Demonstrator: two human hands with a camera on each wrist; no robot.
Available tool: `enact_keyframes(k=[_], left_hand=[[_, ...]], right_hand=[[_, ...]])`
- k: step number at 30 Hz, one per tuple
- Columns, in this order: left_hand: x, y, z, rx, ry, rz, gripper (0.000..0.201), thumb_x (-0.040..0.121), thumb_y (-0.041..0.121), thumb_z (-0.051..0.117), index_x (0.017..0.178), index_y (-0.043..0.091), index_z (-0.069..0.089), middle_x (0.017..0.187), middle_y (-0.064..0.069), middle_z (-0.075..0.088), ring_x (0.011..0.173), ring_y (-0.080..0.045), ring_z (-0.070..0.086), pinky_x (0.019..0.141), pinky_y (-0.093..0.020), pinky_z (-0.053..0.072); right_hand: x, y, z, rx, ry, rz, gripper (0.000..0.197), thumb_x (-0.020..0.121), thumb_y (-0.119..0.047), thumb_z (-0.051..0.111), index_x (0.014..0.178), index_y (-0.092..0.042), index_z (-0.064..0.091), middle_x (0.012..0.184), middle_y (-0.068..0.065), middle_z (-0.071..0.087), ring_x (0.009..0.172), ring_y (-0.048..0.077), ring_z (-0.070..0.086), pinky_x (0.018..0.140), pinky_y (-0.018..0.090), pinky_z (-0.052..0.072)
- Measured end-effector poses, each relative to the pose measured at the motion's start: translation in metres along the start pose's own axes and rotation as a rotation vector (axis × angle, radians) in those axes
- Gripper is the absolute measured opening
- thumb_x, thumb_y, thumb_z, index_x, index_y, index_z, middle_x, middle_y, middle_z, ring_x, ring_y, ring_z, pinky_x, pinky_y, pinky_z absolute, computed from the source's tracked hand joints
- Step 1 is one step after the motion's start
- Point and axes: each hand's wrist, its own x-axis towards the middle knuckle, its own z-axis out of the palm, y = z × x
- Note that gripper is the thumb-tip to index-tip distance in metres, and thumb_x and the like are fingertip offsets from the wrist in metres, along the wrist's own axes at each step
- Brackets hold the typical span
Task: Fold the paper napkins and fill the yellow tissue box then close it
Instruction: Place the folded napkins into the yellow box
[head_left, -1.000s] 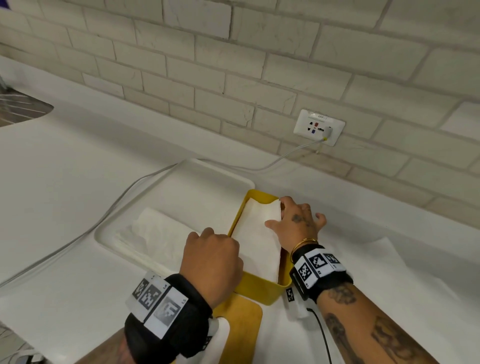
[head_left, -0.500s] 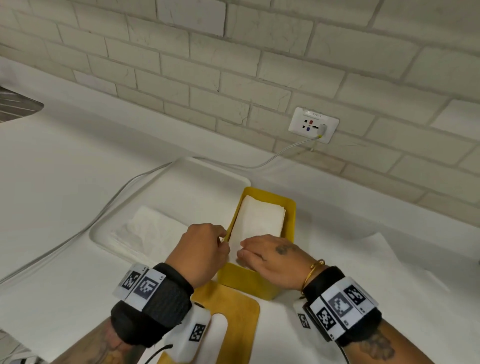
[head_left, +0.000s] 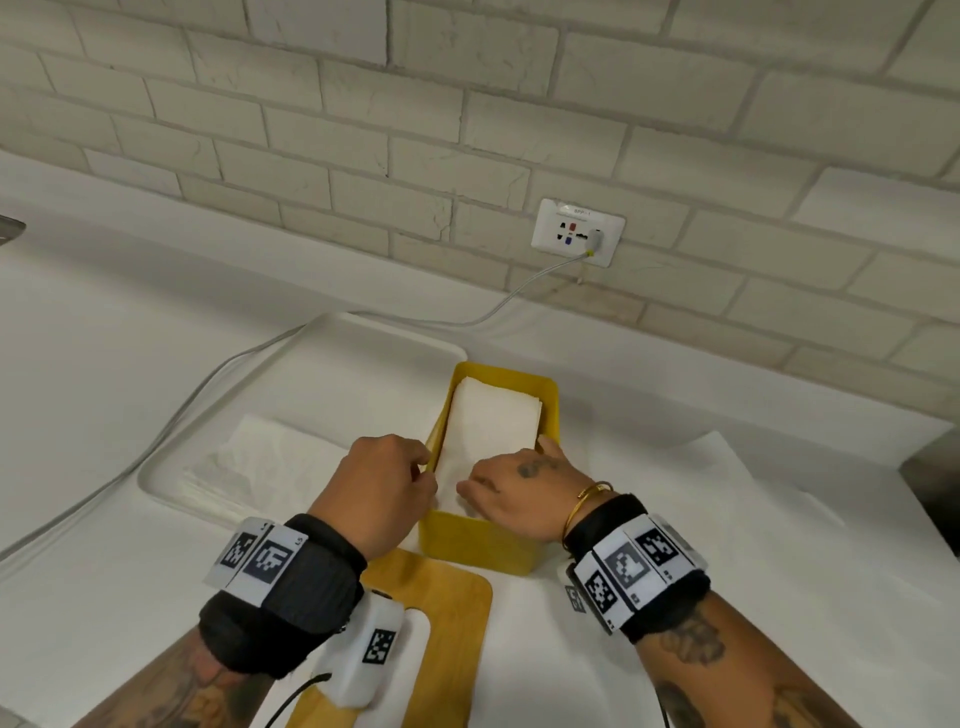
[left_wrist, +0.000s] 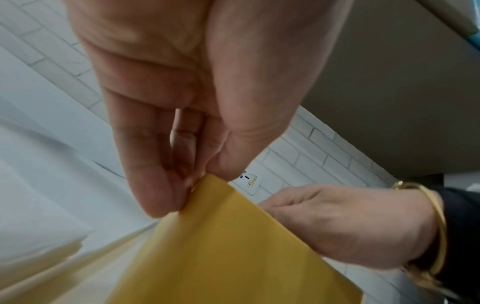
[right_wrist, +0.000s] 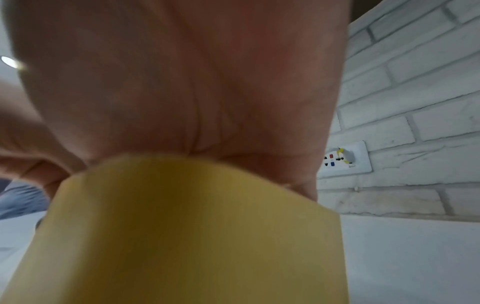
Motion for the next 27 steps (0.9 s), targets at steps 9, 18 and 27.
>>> enact_keyframes(k=[9, 18, 27], left_hand=[[-0.006, 0.022, 0.012, -0.04, -0.022, -0.002, 0.031, 0.1, 0.021, 0.058, 0.128, 0.011, 0.067, 0.097, -0.002, 0.07, 0.082, -0.016, 0.065, 0.077, -0.022, 0.047], [-0.019, 0.051, 0.031, -0.026, 0.348, 0.157, 0.028, 0.094, 0.014, 0.067, 0.121, 0.014, 0.07, 0.116, -0.008, 0.068, 0.1, -0.027, 0.062, 0.081, -0.039, 0.051], [-0.086, 0.137, 0.133, -0.124, 0.018, 0.485, 0.018, 0.087, 0.012, 0.078, 0.102, 0.021, 0.078, 0.096, 0.014, 0.07, 0.089, 0.008, 0.057, 0.078, 0.004, 0.036]], right_hand=[[-0.032, 0.024, 0.018, 0.18, 0.082, 0.084, 0.045, 0.107, -0.044, 0.026, 0.103, -0.021, 0.064, 0.114, 0.0, 0.067, 0.113, 0.023, 0.057, 0.118, 0.062, 0.009], [-0.118, 0.088, 0.015, 0.61, 0.458, 0.066, 0.028, 0.102, -0.041, 0.053, 0.117, -0.024, 0.069, 0.117, -0.015, 0.069, 0.104, 0.004, 0.06, 0.087, 0.01, 0.042], [-0.249, 0.204, 0.07, 0.722, 0.46, 0.406, 0.019, 0.096, -0.04, 0.064, 0.112, -0.031, 0.07, 0.11, -0.025, 0.066, 0.1, -0.015, 0.058, 0.077, 0.002, 0.038]])
